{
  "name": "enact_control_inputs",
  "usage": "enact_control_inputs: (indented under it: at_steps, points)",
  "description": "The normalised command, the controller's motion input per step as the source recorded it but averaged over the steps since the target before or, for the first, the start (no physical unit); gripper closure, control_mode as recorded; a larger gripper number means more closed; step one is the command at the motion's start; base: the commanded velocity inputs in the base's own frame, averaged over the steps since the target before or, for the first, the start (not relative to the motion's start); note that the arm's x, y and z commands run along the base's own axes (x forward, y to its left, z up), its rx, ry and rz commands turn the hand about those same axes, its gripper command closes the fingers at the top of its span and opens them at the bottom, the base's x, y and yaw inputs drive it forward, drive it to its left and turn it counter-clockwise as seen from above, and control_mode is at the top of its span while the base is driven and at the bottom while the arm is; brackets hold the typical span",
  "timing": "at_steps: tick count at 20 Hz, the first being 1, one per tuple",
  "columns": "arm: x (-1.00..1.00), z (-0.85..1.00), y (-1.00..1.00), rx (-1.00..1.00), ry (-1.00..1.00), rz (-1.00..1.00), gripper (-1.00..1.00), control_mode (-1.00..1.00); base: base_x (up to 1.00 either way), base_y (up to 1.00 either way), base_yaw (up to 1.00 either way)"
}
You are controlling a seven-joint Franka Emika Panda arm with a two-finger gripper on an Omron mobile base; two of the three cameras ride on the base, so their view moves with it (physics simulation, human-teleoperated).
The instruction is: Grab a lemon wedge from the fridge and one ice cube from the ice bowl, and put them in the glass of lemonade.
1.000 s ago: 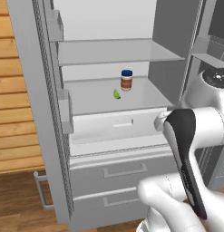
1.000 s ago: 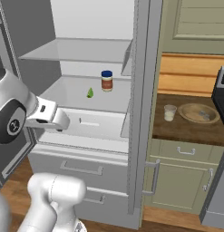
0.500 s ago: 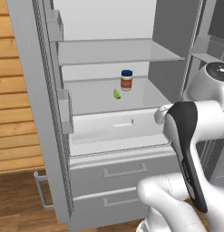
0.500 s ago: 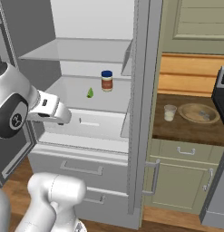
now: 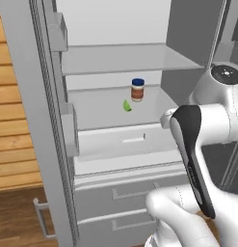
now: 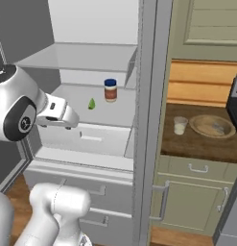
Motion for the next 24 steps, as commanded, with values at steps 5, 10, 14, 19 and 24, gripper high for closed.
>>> enact_control_inputs:
  at_steps: [5,10,14,19,24]
  points:
    - [0.0,0.0,0.0,0.0,0.0,0.0,-1.0,1.0,0.65,0.27,-0.02]
    - [0.0,0.0,0.0,0.0,0.0,0.0,-1.0,1.0,0.31,0.32,-0.05]
    - [0.0,0.0,0.16,0.0,-0.04,0.0,-1.0,-1.0,0.04,0.12,-0.02]
    - [0.1,0.28,0.32,0.01,-0.17,0.0,-1.0,-1.0,0.0,0.0,0.0]
    - [0.56,0.29,0.07,0.02,-0.03,-0.02,-1.0,-1.0,0.0,0.0,0.0]
